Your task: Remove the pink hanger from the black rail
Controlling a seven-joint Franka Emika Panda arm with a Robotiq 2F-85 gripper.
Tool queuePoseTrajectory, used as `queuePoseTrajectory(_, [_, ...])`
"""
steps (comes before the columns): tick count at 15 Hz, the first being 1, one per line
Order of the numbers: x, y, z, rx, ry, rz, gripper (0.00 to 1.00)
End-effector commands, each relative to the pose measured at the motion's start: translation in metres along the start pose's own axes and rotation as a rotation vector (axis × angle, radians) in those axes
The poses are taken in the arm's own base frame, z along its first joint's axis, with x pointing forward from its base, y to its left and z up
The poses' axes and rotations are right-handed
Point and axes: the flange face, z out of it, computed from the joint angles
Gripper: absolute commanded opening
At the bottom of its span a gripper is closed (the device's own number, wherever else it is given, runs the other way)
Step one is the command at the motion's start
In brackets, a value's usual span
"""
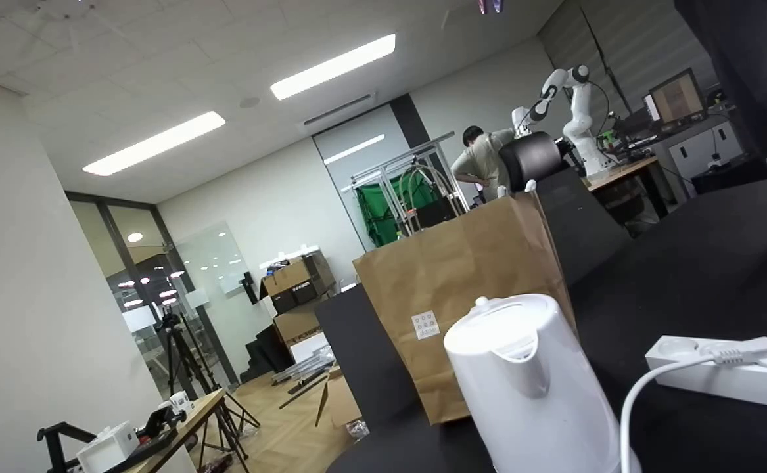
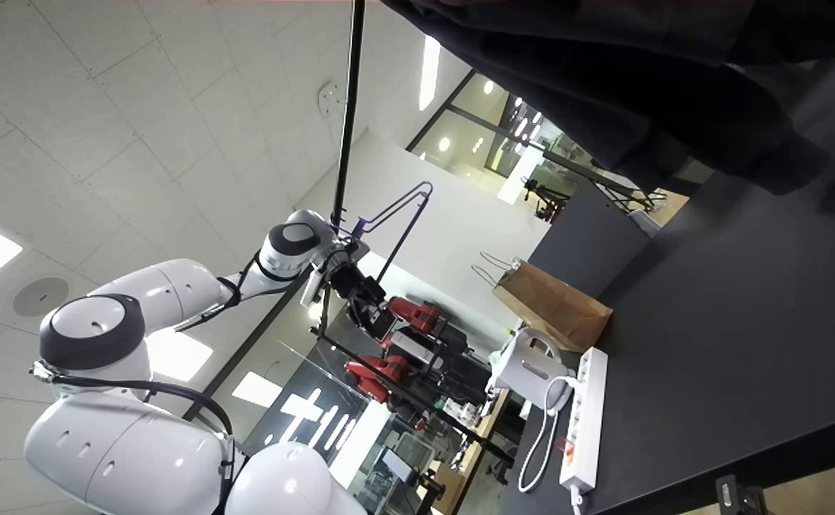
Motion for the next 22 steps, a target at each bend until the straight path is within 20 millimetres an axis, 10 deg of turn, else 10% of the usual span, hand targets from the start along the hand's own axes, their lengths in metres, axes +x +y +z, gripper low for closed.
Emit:
queuePoseTrajectory(1, [-0.004,-0.001,-0.005,-0.001,0.004,-0.003,1.0])
queuePoseTrajectory(13, [-0.078,-0.015,-0.072,0.015,0.051,-0.053,1.0])
queuePoseTrajectory(22, [-0.07,-0.065,-0.104,0.09,0.4,0.121,1.0])
